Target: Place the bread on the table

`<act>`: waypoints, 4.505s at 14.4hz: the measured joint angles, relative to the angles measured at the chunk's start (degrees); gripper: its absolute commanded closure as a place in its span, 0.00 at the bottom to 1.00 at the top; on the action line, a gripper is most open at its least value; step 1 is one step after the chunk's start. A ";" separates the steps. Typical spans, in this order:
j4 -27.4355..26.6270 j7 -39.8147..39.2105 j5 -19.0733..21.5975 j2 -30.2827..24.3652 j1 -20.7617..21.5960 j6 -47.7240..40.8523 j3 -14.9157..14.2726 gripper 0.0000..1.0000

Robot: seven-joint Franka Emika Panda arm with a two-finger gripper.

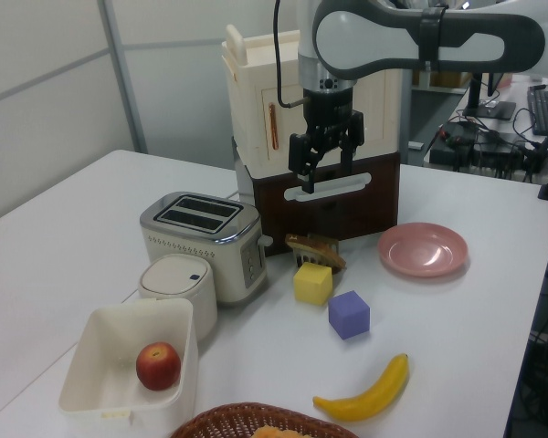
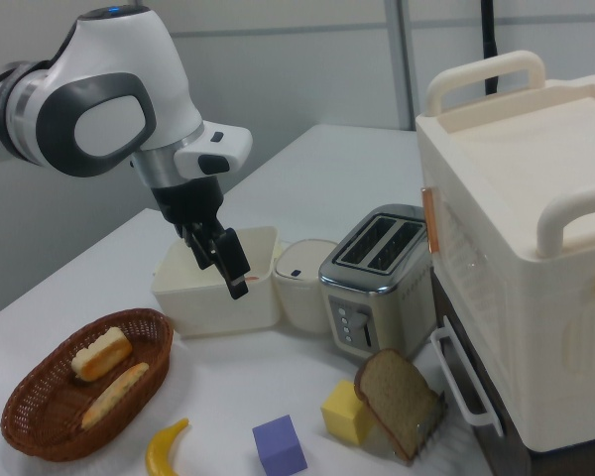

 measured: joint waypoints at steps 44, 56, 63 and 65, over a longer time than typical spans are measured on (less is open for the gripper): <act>-0.38 -7.91 0.00 0.29 0.72 -0.10 -1.73 0.00; -5.96 -7.56 0.20 0.33 7.64 0.78 0.21 0.00; -12.74 2.75 0.41 -0.22 14.45 11.81 8.88 0.00; -14.49 6.54 0.41 -0.42 18.67 14.56 9.81 0.00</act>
